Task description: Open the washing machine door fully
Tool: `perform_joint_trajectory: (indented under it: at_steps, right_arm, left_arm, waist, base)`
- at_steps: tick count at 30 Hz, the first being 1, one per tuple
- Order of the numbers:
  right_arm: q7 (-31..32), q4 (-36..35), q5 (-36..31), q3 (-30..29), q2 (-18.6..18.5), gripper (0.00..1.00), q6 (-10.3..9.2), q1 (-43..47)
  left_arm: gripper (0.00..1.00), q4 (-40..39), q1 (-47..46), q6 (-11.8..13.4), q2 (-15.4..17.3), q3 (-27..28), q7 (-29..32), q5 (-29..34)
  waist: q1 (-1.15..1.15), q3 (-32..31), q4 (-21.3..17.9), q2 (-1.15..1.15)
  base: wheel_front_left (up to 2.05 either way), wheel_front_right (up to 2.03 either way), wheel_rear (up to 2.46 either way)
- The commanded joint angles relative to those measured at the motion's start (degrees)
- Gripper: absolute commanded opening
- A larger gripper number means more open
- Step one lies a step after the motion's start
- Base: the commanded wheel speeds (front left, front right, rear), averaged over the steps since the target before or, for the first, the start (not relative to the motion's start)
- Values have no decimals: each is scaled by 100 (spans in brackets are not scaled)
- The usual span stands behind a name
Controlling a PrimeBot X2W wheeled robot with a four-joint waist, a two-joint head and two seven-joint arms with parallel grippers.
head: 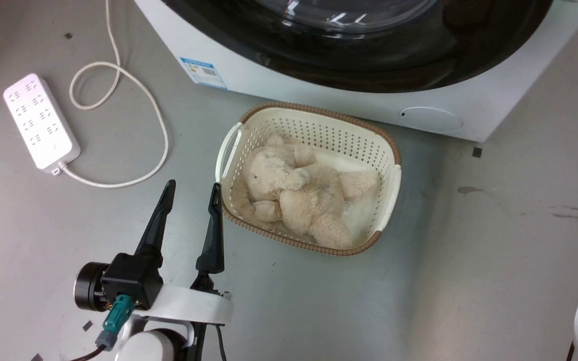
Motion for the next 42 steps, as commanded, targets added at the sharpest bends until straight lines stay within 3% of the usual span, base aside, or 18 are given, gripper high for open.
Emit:
perform_joint_trajectory:
  at_steps: [1,16,27,33,42]
  right_arm:
    - [78,99,99,-64,-38,0,-1,-213]
    - [1285,623,399,-654,72,0,-2,-550]
    - [2275,384,846,-823,316,0,-3,471]
    - [2691,173,1366,-357,359,0,-3,1377]
    - [2601,1,2965,1391,362,0,-3,2553]
  left_arm:
    - [100,-38,-142,28,4,-29,-61,-38]
    - [100,-72,-245,70,4,-134,-240,-104]
    - [100,70,1,17,5,-94,-349,-5]
    - [100,180,271,-63,5,-55,-349,107]
    - [100,354,685,-225,5,-72,-349,215]
  waist:
    - [-1,42,38,0]
    - [-1,85,177,0]
    - [-1,-653,120,0]
    - [-1,-1190,71,0]
    - [-1,-1766,89,0]
  base:
    - [0,0,0]
    - [0,0,0]
    - [0,0,0]
    - [0,0,0]
    - [0,0,0]
